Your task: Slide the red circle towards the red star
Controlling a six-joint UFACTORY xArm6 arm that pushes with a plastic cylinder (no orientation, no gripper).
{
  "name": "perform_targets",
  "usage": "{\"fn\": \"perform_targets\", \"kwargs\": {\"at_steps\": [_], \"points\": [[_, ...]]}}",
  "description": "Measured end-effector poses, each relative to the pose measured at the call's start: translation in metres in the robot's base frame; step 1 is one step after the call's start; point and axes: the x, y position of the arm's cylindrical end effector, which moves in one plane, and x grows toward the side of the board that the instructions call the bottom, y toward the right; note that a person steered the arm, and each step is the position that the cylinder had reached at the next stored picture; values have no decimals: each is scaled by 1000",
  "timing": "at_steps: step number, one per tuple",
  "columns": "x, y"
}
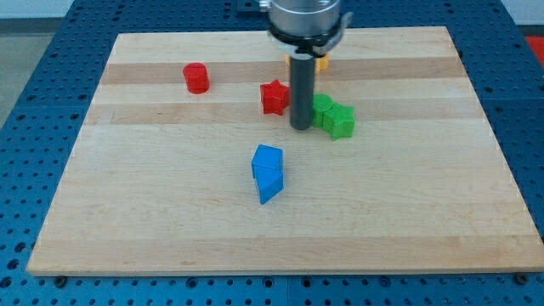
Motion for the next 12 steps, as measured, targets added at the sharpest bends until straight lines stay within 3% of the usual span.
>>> {"fn": "perform_targets", "kwargs": {"at_steps": [1,3,7,8,9,12], "points": [[0,7],[1,-76],[-89,-223],[-113,-223],[-122,-186],[-72,-157]]}}
